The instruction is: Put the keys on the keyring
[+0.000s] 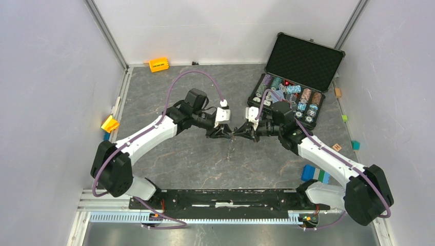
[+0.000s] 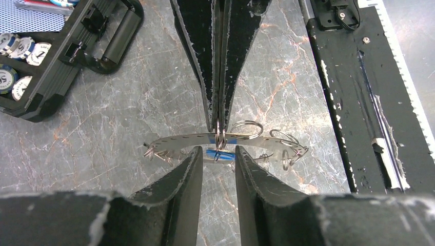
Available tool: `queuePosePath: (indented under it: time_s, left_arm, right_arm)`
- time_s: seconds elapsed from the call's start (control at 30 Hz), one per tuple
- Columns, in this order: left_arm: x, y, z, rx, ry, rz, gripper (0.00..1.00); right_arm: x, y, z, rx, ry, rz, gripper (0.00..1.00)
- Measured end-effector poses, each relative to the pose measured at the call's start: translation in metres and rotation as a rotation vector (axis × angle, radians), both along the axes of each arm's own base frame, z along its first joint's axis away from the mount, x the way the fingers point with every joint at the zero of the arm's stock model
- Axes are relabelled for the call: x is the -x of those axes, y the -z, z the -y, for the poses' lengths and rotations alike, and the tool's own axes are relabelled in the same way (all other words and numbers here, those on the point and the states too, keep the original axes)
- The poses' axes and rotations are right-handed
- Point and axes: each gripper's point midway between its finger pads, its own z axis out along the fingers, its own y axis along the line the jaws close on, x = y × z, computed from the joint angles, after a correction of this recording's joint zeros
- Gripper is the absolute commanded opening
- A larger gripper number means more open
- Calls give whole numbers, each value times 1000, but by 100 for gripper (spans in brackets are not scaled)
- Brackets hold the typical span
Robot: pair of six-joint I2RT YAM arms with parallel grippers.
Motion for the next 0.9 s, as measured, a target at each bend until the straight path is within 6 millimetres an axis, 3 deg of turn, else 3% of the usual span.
queuePosePath:
  time_s: [0.57, 0.77, 0.9]
  left_arm:
    - [-4, -8, 7, 50, 19, 36, 22]
    - [-3, -7, 7, 51, 20, 36, 3]
    - [-3, -5, 8, 54, 21, 39, 2]
  right_arm:
    - [-1, 0, 1, -3, 6, -6, 0]
    - [-3, 0, 2, -5, 13, -7, 0]
    - [-3, 1, 3, -4, 15, -12, 1]
